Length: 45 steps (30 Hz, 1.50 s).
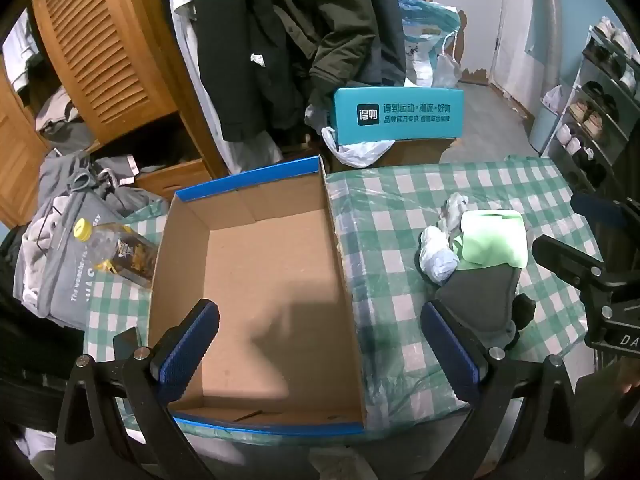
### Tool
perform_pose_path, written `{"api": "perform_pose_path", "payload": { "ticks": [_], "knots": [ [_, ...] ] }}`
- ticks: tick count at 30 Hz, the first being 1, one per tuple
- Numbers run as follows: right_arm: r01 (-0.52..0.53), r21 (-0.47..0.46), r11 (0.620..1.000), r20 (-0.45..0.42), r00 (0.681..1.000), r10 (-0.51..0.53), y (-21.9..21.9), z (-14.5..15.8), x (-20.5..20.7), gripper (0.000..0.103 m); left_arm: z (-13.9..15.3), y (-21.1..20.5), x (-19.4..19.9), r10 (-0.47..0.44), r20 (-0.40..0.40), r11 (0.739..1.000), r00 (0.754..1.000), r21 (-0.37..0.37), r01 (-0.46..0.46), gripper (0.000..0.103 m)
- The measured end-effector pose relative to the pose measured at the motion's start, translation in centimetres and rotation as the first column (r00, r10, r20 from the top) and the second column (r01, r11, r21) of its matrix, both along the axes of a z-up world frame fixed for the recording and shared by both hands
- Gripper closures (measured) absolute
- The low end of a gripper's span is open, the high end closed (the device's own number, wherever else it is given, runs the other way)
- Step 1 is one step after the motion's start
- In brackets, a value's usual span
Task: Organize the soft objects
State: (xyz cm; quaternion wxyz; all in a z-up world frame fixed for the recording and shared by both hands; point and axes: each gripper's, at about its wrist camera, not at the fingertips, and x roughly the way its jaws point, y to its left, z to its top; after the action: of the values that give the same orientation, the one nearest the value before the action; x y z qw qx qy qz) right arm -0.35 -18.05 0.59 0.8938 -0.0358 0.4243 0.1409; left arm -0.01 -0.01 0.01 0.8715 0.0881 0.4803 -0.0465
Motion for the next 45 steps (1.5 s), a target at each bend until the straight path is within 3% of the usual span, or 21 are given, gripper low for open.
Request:
{"api": "perform_pose_path", "payload": {
  "ticks": [45],
  "knots": [
    [-0.002, -0.005, 1.0, -0.01, 1.0, 0.002, 0.21, -0.27, -0.18, 0.016, 0.21, 0.03, -0.32, 0.004, 0.024, 1.0, 1.0, -0.006, -0.003, 0.001]
  ]
}}
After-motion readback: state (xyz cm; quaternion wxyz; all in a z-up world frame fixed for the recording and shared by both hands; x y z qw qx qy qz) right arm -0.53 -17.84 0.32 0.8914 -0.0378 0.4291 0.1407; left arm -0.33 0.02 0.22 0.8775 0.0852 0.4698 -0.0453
